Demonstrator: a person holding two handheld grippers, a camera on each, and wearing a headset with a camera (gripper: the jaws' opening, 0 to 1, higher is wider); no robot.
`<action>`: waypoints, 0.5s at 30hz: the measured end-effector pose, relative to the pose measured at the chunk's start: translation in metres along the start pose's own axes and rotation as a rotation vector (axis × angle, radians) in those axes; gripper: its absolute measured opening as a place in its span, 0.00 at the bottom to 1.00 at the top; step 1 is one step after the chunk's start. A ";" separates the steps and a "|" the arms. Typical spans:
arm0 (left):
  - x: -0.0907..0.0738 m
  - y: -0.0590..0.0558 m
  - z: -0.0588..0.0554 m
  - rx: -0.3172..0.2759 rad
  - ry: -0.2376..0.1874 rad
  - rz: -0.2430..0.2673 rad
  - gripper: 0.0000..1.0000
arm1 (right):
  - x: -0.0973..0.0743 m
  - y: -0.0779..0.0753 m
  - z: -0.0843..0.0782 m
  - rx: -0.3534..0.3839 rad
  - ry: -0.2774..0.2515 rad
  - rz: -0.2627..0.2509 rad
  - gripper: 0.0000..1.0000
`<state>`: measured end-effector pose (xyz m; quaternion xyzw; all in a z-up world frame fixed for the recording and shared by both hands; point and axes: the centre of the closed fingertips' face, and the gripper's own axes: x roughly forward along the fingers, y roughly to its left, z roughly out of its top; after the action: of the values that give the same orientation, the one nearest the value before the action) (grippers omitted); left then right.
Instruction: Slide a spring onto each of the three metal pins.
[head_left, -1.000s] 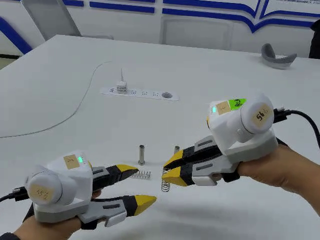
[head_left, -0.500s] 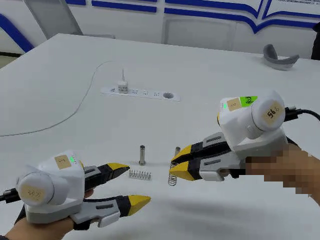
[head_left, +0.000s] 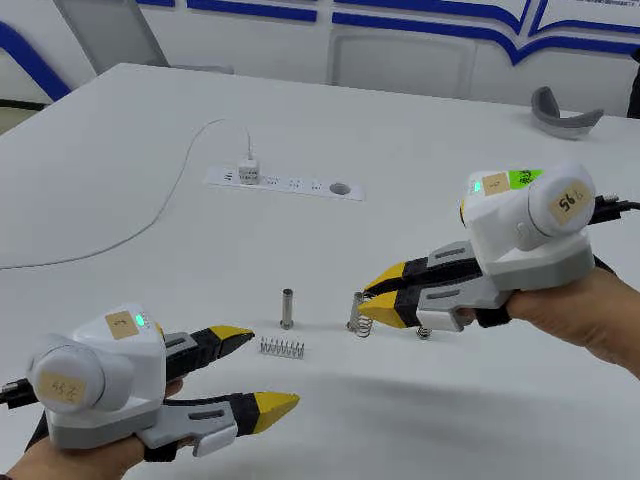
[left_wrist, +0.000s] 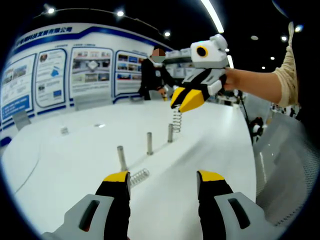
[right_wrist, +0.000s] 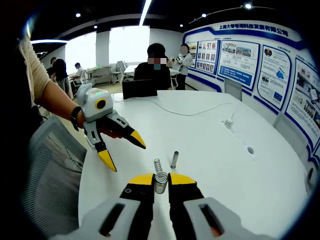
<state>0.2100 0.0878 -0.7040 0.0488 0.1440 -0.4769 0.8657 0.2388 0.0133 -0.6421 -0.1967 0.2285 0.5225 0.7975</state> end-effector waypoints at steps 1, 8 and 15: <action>0.000 0.000 0.000 -0.001 0.000 0.001 0.54 | 0.000 -0.003 0.001 0.001 -0.002 -0.006 0.11; -0.001 0.002 -0.001 -0.003 0.003 0.005 0.55 | 0.000 -0.020 0.007 -0.006 -0.008 -0.041 0.11; -0.002 0.002 -0.003 -0.008 0.007 0.007 0.55 | 0.001 -0.036 0.012 -0.011 -0.017 -0.083 0.11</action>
<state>0.2099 0.0909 -0.7066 0.0476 0.1486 -0.4733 0.8670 0.2741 0.0068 -0.6302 -0.2059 0.2107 0.4920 0.8193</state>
